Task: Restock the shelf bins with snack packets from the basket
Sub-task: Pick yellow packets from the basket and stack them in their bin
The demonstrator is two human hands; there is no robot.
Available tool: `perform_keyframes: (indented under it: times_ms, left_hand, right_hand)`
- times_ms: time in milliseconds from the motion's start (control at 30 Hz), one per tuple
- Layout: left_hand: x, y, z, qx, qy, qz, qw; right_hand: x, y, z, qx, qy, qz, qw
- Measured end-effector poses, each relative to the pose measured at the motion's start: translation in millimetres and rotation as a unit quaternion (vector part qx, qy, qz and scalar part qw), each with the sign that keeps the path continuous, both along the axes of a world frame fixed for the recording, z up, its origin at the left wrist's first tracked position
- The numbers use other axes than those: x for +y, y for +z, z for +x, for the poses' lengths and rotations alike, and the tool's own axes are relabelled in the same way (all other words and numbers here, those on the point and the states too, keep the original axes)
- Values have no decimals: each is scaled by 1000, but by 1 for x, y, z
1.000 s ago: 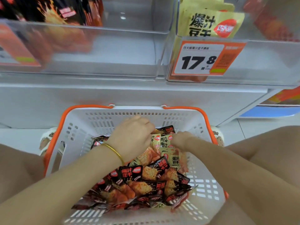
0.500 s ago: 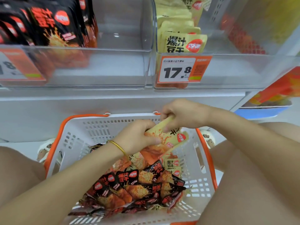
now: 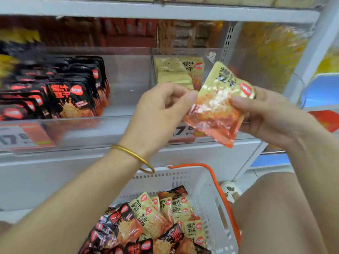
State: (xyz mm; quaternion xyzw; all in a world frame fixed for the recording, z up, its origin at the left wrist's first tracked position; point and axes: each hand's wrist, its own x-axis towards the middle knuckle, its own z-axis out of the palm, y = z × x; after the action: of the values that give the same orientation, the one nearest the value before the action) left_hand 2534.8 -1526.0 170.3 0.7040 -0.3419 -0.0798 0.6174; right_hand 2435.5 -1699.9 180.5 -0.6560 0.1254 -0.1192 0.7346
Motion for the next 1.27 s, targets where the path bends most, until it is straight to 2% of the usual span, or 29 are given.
perform_keyframes:
  times_ms: [100, 200, 300, 401, 501, 601, 668, 768, 935, 1001, 1102, 1202, 1268]
  left_hand:
    - [-14, 20, 34, -193, 87, 76, 974]
    - [-32, 22, 66, -337, 112, 236, 905]
    - [-52, 22, 79, -372, 87, 371, 846]
    - [-67, 16, 89, -376, 82, 434, 815]
    - [-70, 11, 94, -381, 100, 433, 811]
    - [-70, 8, 94, -387, 107, 420, 814]
    - [-71, 6, 95, -385, 109, 424, 813]
    - [-72, 3, 98, -394, 105, 434, 804]
    - [-72, 2, 101, -396, 109, 414, 812]
    - [-72, 1, 101, -392, 110, 403, 820]
    - [-73, 2, 100, -372, 109, 390, 835]
    - [-72, 5, 99, -354, 111, 359, 856]
    - [-66, 9, 96, -351, 114, 306, 878]
  right_hand:
    - [-39, 30, 22, -28, -110, -71, 991]
    - [-86, 21, 74, 43, -206, -206, 956]
    - [-108, -2, 128, 164, -204, -324, 909]
    - [-108, -19, 168, 212, -182, -358, 891]
    - [-115, -31, 191, 230, -199, -311, 901]
    - [-121, -38, 206, 226, -236, -389, 861]
    - [-121, -41, 214, 204, -270, -408, 848]
    - [-116, -44, 224, 197, -281, -413, 844]
    - [-111, -49, 229, 208, -244, -416, 851]
    - [-112, -50, 226, 218, -227, -405, 858]
    - [-113, -48, 220, 247, -223, -428, 840]
    - [-111, -32, 209, 215, -224, -392, 866]
    - [-107, -11, 190, 189, -219, -420, 860]
